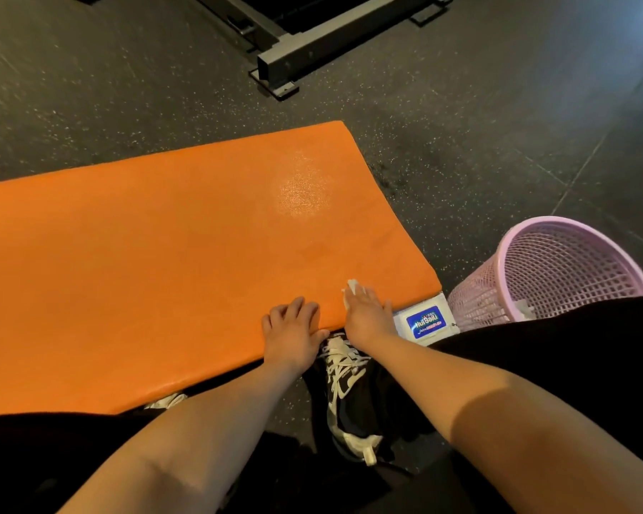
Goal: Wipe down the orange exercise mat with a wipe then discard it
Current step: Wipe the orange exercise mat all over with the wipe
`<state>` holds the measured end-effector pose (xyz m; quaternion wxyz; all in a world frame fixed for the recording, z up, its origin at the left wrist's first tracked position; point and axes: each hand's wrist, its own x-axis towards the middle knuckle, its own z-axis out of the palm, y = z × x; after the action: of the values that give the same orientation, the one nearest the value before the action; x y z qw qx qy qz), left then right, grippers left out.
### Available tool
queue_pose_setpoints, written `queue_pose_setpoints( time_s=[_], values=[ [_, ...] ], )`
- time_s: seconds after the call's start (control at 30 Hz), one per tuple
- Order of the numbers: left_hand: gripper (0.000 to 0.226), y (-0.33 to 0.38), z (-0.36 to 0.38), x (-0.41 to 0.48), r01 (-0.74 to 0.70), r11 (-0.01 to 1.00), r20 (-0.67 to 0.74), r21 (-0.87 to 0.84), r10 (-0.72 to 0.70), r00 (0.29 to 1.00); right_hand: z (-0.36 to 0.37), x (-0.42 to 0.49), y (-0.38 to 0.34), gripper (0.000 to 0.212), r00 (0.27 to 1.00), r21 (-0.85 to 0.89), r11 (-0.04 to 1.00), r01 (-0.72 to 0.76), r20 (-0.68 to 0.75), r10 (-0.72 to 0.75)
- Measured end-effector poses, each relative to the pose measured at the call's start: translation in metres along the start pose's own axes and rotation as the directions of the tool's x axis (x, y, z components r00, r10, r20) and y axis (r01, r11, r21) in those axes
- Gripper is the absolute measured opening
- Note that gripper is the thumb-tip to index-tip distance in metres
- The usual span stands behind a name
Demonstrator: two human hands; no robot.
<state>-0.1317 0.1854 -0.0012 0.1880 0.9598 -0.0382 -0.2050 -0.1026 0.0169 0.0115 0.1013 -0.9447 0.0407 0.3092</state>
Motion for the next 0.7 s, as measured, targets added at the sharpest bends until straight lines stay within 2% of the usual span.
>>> queue_pose_setpoints(
  time_s=[0.17,0.23,0.4,0.5,0.7],
  values=[
    [0.023,0.010,-0.005,-0.003,-0.010,0.995,-0.079,-0.095,0.003,0.997,0.000,-0.010,-0.015,0.052,0.971,0.039,0.972,0.232,0.055,-0.234],
    [0.016,0.015,-0.011,-0.001,0.010,0.987,-0.109,-0.163,-0.028,0.994,-0.011,-0.011,-0.010,0.047,0.976,0.040,0.976,0.216,0.021,-0.217],
    [0.013,0.016,-0.036,0.007,0.004,0.965,-0.231,-0.262,-0.067,0.971,-0.042,-0.017,-0.007,0.045,0.977,0.107,0.987,0.116,-0.193,-0.094],
    [0.013,0.016,-0.051,0.008,0.008,0.950,-0.269,-0.313,-0.097,0.958,-0.058,-0.023,-0.022,0.045,0.964,0.121,0.983,0.138,-0.243,-0.106],
    [0.016,0.019,-0.078,0.006,0.039,0.952,-0.303,-0.304,-0.135,0.943,-0.083,-0.036,-0.038,0.045,0.950,0.107,0.981,0.162,-0.286,-0.125]
  ],
)
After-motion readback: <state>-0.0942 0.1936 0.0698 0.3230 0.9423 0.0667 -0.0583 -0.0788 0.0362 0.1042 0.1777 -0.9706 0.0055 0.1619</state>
